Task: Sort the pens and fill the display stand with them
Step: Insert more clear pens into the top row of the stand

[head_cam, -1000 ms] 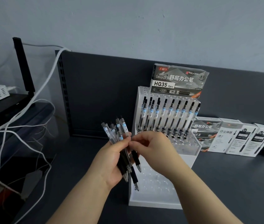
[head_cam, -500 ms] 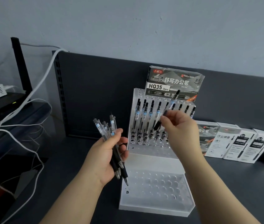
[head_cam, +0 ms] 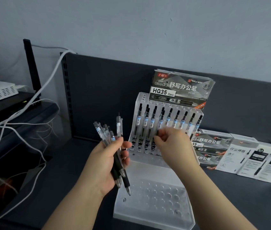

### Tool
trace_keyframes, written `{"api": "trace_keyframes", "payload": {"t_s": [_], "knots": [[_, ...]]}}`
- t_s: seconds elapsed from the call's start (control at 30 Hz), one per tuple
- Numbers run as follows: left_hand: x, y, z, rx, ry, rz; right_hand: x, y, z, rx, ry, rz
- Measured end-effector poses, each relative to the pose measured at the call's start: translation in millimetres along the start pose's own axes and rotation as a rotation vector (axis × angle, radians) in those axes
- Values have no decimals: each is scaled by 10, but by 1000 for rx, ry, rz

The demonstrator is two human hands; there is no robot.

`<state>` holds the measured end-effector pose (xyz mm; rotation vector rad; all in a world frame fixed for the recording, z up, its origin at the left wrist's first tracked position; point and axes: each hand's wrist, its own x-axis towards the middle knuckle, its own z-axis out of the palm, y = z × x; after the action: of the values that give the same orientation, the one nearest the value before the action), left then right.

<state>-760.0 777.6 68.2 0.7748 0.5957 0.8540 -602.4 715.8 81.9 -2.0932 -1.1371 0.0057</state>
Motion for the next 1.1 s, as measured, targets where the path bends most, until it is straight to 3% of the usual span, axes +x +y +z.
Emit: {"api": "trace_keyframes", "payload": {"t_s": [0.2,0.33,0.53,0.83,0.93,1.1], "knots": [[-82,-67,84,-35,6,-6,5,41,-19,83,23,-17],[-140,-124,120,-27,12,3,-125,21,-57,299,90,-58],[-264,-182,251,-28,6,-13,-398,-110,-76,562,-337,-104],[-341,-320,337,37,-26,-16,-481,-23,-199,597,-560,-47],[-335,-380,354,61,-40,1,-511,4,-234,593,-553,-54],[-325,-341,319,95,37,75,-508,40,-306,652,-352,3]]}}
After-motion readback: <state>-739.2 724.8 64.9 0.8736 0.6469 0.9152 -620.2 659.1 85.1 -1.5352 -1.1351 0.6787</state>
